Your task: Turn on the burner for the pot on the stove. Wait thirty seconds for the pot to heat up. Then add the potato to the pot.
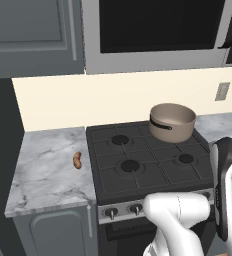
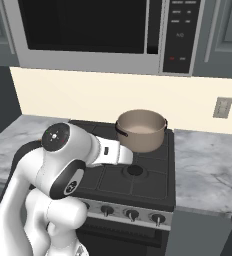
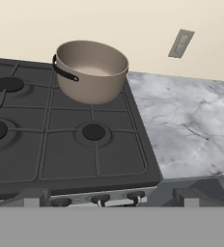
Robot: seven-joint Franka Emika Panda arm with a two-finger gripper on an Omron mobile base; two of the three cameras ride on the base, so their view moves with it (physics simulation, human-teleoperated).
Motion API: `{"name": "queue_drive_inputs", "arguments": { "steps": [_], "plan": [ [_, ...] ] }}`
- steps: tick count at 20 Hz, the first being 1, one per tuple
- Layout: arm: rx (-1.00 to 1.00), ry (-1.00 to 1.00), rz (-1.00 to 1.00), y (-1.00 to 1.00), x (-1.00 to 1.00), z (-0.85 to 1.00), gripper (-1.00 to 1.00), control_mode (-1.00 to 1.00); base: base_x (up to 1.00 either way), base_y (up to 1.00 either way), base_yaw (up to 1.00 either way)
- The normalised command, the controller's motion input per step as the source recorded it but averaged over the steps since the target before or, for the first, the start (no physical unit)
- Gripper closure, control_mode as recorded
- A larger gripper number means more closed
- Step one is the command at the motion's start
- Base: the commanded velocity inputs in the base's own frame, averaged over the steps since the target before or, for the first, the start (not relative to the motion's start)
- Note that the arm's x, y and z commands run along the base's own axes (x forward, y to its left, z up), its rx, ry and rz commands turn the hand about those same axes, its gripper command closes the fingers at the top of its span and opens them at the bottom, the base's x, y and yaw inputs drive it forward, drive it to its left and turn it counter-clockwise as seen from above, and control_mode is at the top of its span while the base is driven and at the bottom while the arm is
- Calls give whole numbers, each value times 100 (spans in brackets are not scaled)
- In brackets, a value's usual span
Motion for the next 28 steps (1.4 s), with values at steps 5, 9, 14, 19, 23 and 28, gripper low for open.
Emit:
{"name": "queue_drive_inputs", "arguments": {
  "steps": [5, 9, 14, 19, 23, 28],
  "plan": [
    [0, 0, 0, 0, 0, 0, -100, -100, 0, 0, 0],
    [0, 0, 0, 0, 0, 0, -100, -100, 0, 0, 0],
    [0, 0, 0, 0, 0, 0, -100, -100, 0, 0, 0],
    [0, 0, 0, 0, 0, 0, -100, -100, 0, 0, 0],
    [0, 0, 0, 0, 0, 0, -100, -100, 0, 0, 0],
    [0, 0, 0, 12, -4, 0, -100, -100, 0, 0, 0]
  ]
}}
